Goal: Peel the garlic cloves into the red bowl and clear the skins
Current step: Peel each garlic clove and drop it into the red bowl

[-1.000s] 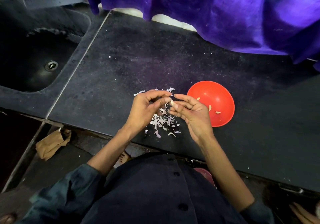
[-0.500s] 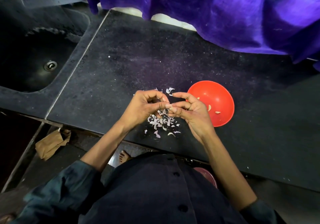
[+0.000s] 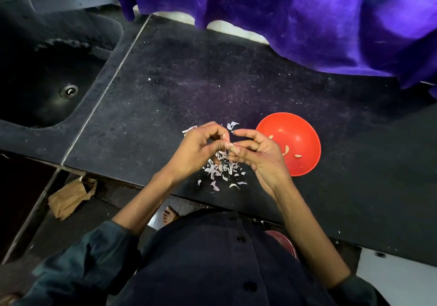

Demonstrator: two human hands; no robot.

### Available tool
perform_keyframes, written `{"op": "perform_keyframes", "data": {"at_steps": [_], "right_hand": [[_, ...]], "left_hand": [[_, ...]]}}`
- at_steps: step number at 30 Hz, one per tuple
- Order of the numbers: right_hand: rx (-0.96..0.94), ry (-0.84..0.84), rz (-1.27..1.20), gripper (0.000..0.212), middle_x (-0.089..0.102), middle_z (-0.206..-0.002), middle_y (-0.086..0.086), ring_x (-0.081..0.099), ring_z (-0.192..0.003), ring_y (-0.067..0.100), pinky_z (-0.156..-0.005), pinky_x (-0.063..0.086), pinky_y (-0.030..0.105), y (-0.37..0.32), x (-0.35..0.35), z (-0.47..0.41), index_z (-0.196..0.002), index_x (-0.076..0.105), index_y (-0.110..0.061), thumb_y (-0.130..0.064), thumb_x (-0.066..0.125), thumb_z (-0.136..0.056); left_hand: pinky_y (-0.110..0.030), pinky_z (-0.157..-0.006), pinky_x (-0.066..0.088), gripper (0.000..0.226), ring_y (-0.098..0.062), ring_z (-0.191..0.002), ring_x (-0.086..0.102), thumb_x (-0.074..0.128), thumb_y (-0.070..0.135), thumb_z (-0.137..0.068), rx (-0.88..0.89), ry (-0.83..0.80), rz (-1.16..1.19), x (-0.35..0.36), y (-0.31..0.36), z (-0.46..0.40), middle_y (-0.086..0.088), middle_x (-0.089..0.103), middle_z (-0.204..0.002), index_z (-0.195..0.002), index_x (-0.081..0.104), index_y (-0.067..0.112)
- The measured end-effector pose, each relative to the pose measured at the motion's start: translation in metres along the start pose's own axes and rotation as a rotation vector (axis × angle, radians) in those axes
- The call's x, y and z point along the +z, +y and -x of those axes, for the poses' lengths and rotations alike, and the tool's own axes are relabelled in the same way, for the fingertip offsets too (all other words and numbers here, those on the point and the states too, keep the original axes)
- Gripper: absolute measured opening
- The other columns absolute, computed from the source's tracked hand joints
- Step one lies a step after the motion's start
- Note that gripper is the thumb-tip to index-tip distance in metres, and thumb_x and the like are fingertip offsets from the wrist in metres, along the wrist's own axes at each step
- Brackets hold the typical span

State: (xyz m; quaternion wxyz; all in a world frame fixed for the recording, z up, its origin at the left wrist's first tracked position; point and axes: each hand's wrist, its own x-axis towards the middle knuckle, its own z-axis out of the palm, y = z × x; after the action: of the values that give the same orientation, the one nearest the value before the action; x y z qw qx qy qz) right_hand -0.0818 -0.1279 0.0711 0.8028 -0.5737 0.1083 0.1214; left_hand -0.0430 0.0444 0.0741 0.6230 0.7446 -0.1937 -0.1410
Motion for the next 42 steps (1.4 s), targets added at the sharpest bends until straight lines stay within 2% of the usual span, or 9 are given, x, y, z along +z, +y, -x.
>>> {"op": "perform_keyframes", "data": {"at_steps": [5, 9, 13, 19, 26, 32, 35, 39, 42], "right_hand": [[-0.001, 0.043, -0.022, 0.041, 0.073, -0.096, 0.017, 0.069, -0.088, 0.027, -0.087, 0.057, 0.04, 0.004, 0.002, -0.001, -0.112, 0.065, -0.008, -0.008, 0.074, -0.071], [-0.008, 0.071, -0.063, 0.036, 0.073, -0.095, 0.016, 0.07, -0.086, 0.025, -0.078, 0.058, 0.031, 0.006, 0.006, 0.001, -0.108, 0.066, -0.007, -0.007, 0.072, -0.072], [0.025, 0.065, -0.15, 0.027, 0.074, -0.091, 0.01, 0.071, -0.081, 0.018, -0.077, 0.058, 0.026, 0.007, 0.01, 0.004, -0.108, 0.065, -0.004, 0.004, 0.063, -0.083], [0.024, -0.056, -0.004, 0.026, 0.074, -0.099, 0.005, 0.067, -0.091, 0.012, -0.079, 0.058, 0.03, 0.001, 0.005, 0.004, -0.104, 0.071, -0.01, -0.01, 0.065, -0.079], [0.087, -0.094, -0.073, 0.023, 0.072, -0.089, 0.007, 0.064, -0.079, 0.013, -0.07, 0.057, 0.028, -0.002, 0.006, 0.006, -0.099, 0.069, -0.005, -0.007, 0.065, -0.076], [0.149, -0.059, -0.313, 0.021, 0.069, -0.08, 0.006, 0.065, -0.073, 0.013, -0.067, 0.057, 0.029, 0.001, 0.011, 0.008, -0.101, 0.064, -0.004, -0.005, 0.059, -0.08], [0.128, -0.038, -0.337, 0.027, 0.067, -0.084, 0.006, 0.065, -0.078, 0.014, -0.071, 0.057, 0.029, 0.0, 0.007, 0.007, -0.109, 0.065, -0.007, -0.006, 0.058, -0.083], [0.086, -0.019, -0.308, 0.027, 0.07, -0.087, 0.008, 0.067, -0.081, 0.016, -0.073, 0.057, 0.029, -0.001, 0.003, 0.008, -0.108, 0.066, -0.006, -0.007, 0.059, -0.082], [0.044, 0.032, -0.256, 0.024, 0.073, -0.088, 0.013, 0.069, -0.08, 0.018, -0.071, 0.058, 0.029, 0.001, 0.003, 0.008, -0.101, 0.067, -0.003, -0.009, 0.062, -0.079]], "left_hand": [[-0.033, -0.056, 0.058, 0.008, -0.016, -0.071, 0.058, 0.061, 0.009, -0.093, 0.111, 0.079, -0.197, 0.003, -0.004, 0.002, 0.001, 0.053, -0.086, -0.088, 0.061, 0.002], [-0.048, -0.062, 0.055, 0.007, -0.017, -0.075, 0.058, 0.059, 0.018, -0.093, 0.147, 0.145, -0.304, 0.005, -0.013, 0.003, 0.013, 0.051, -0.087, -0.091, 0.06, 0.012], [-0.043, -0.067, 0.052, 0.007, -0.014, -0.079, 0.057, 0.053, 0.032, -0.095, 0.186, 0.221, -0.355, 0.011, -0.012, 0.007, 0.014, 0.052, -0.091, -0.091, 0.054, 0.027], [-0.038, -0.066, 0.05, 0.008, -0.005, -0.077, 0.053, 0.053, 0.032, -0.095, 0.211, 0.267, -0.425, 0.012, -0.013, 0.012, 0.016, 0.05, -0.091, -0.093, 0.054, 0.025], [-0.042, -0.06, 0.051, 0.004, -0.013, -0.078, 0.057, 0.056, 0.025, -0.097, 0.301, 0.309, -0.522, 0.016, -0.012, 0.019, 0.011, 0.053, -0.098, -0.098, 0.054, 0.021], [-0.041, -0.06, 0.052, 0.004, -0.009, -0.082, 0.057, 0.057, 0.02, -0.096, 0.343, 0.33, -0.497, 0.019, -0.01, 0.023, 0.01, 0.053, -0.101, -0.099, 0.054, 0.02], [-0.032, -0.064, 0.05, 0.002, -0.001, -0.082, 0.053, 0.057, 0.019, -0.096, 0.342, 0.345, -0.499, 0.019, -0.009, 0.025, 0.011, 0.054, -0.1, -0.097, 0.056, 0.018], [-0.023, -0.062, 0.049, 0.01, -0.001, -0.069, 0.057, 0.067, 0.017, -0.091, 0.192, 0.382, -0.365, 0.019, -0.005, 0.025, 0.014, 0.061, -0.085, -0.097, 0.061, 0.011], [-0.022, -0.064, 0.054, 0.02, 0.0, -0.071, 0.063, 0.068, 0.008, -0.088, 0.113, 0.38, -0.255, 0.021, -0.005, 0.024, 0.013, 0.068, -0.092, -0.107, 0.064, 0.011]]}}
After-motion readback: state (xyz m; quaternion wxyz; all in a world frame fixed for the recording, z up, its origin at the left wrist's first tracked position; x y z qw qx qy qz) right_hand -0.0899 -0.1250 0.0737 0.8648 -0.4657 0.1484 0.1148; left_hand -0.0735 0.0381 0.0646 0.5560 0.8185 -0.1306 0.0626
